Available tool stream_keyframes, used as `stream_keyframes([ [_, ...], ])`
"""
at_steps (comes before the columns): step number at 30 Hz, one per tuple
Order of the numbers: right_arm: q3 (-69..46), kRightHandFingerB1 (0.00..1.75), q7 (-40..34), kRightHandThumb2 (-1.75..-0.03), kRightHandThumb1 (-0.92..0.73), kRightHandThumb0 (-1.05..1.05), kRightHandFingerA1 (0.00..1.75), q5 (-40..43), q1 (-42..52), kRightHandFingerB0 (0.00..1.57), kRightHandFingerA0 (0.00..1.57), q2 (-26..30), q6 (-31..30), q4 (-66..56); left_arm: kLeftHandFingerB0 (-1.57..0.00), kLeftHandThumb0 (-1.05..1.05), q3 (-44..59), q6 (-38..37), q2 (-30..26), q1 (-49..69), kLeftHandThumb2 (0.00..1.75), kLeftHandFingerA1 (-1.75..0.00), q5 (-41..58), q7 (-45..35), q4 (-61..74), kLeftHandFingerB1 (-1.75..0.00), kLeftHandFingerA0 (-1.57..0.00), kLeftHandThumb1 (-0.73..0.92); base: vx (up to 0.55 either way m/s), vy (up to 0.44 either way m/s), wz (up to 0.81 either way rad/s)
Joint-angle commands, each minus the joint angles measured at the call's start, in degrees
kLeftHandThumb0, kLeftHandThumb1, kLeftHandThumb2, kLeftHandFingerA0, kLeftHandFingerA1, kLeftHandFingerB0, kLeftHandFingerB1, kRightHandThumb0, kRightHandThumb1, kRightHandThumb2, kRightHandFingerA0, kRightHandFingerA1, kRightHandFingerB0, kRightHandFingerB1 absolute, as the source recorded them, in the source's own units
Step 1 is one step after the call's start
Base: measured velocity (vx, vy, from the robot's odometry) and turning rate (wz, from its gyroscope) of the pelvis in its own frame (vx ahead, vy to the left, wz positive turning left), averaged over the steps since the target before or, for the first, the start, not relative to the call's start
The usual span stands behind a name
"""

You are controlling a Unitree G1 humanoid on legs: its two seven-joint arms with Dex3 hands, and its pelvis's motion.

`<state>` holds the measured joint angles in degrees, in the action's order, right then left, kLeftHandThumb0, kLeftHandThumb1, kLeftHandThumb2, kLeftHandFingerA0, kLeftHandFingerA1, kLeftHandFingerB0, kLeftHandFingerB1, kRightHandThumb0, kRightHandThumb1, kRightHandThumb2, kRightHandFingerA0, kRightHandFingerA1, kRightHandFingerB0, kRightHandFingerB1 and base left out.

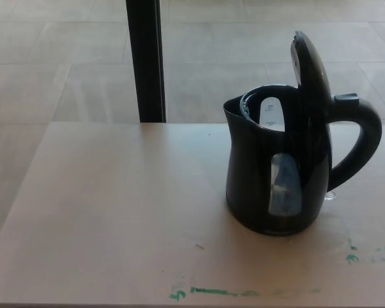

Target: The robot uses its right hand to push down on the lid of a kettle kept in the middle of the desk to close it

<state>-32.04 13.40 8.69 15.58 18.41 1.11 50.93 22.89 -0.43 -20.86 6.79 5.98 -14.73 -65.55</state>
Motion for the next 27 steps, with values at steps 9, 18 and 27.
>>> stream_keyframes([
  [9,-15.57,0.69,6.87,-0.61,-0.69,-0.88,0.98,16.96,-5.52,0.29,0.28,2.97,0.16,-7.94,-0.34,-0.78,5.8,-0.24,-3.3,-2.31,0.7,-0.54,5.67,-7.55,-4.92,-0.39,-0.36,0.62,0.0,0.0,0.0],
  [18,-13.13,0.46,3.19,-0.78,-0.6,-0.91,0.62,15.69,-21.86,0.32,0.34,9.3,-1.56,-23.4,-0.33,-0.82,6.24,-0.2,-3.81,-1.96,0.7,-0.53,6.17,-8.99,-4.56,-0.41,-0.36,0.65,0.0,-0.001,0.01],
  [27,-5.8,0.32,-0.97,-0.64,-0.79,-0.73,0.43,14.16,-31.65,0.26,0.29,11.38,-8.58,-40.71,-0.35,-0.82,6.7,0.17,-3.96,-2.53,0.67,-0.53,6.8,-8.27,-5.61,-0.42,-0.37,0.65,0.0,0.0,0.0],
])
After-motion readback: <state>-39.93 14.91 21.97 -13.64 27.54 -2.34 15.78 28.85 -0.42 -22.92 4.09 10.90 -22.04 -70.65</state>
